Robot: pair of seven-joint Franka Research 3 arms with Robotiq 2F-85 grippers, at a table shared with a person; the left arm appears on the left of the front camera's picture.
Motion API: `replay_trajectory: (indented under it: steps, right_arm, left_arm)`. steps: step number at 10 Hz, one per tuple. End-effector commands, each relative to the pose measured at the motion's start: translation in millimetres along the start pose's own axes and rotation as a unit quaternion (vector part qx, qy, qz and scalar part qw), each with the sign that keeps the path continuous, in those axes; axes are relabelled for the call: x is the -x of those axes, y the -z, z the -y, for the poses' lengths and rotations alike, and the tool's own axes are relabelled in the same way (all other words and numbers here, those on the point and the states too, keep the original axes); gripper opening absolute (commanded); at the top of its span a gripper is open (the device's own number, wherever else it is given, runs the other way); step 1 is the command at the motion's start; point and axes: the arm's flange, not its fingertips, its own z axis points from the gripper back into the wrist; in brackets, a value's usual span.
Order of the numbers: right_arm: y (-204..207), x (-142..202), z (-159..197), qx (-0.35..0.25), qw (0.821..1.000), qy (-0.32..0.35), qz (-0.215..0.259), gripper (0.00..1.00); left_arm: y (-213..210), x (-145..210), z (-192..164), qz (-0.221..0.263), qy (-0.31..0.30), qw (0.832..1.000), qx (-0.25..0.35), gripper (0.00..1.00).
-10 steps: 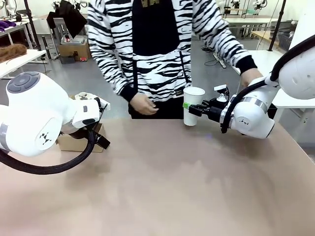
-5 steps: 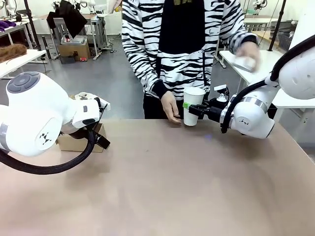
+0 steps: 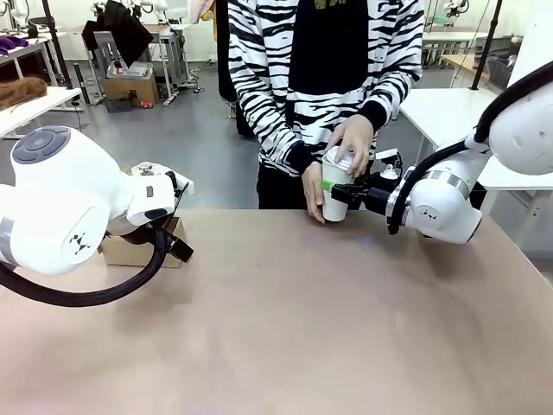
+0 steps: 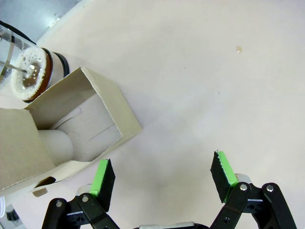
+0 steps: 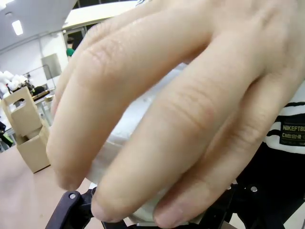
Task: Pour a drink into a cup and package it in a carrier.
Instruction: When a person places the Paper Cup Lid on the 600 ml Paper Cup , lift the 600 ml Paper Cup.
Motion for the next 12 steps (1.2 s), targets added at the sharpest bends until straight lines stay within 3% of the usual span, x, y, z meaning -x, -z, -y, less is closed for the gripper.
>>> replay_trajectory:
  steps: [1,12]
  right_arm:
    - [1.7,-2.7,-1.6,0.003,1.0,0.002,0.001,0.8]
    - [1.7,-2.7,-1.6,0.003,1.0,0.002,0.001,0.8]
  left_arm:
    - [-0.5,0.1,-0.3,0.001,-0.001,1.0,0.001,1.0]
    - [-0.5,0.1,-0.3,0.001,-0.001,1.0,0.001,1.0]
